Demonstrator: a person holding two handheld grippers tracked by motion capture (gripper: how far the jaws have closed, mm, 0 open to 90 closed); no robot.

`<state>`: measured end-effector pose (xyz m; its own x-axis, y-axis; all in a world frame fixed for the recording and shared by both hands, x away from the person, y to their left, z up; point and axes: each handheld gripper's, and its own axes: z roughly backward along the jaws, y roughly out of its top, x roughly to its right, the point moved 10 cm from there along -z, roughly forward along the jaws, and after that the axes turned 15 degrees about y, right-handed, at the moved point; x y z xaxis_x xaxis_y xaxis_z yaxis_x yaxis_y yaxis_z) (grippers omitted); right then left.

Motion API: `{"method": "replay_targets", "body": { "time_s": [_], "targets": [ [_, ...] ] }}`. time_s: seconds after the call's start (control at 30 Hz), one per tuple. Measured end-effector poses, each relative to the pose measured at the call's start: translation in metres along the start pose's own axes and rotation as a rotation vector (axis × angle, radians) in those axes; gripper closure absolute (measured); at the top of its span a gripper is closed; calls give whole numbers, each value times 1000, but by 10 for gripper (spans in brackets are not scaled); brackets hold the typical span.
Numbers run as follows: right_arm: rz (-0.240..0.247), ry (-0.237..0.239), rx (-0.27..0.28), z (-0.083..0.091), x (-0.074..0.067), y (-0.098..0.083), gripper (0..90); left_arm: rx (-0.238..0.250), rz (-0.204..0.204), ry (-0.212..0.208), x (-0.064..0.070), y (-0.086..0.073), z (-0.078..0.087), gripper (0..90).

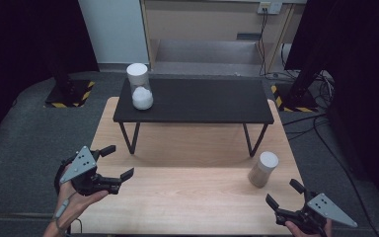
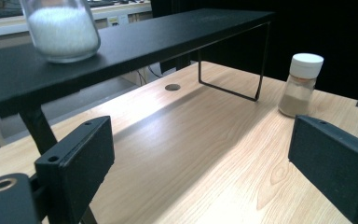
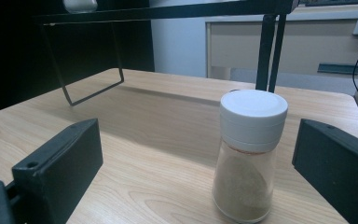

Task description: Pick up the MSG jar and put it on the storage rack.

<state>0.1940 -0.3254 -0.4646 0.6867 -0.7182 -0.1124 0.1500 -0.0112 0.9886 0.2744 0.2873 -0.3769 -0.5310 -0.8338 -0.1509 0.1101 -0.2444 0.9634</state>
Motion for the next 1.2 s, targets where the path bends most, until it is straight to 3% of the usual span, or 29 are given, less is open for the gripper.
{"method": "replay_targets", "body": {
  "time_s": [0.23,0.5,1.0,1.2],
  "targets": [
    [-2,-2,1,0,0,0,19,-38,-13,25,3,-22,4,61],
    [-4,-1,-2,-1,0,0,19,-72,15,17,3,-41,10,61],
    [-4,-4,1,0,0,0,19,-70,32,33,1,-49,13,53],
    [-4,-3,1,0,0,0,19,-54,57,47,-1,-50,15,35]
  ]
}}
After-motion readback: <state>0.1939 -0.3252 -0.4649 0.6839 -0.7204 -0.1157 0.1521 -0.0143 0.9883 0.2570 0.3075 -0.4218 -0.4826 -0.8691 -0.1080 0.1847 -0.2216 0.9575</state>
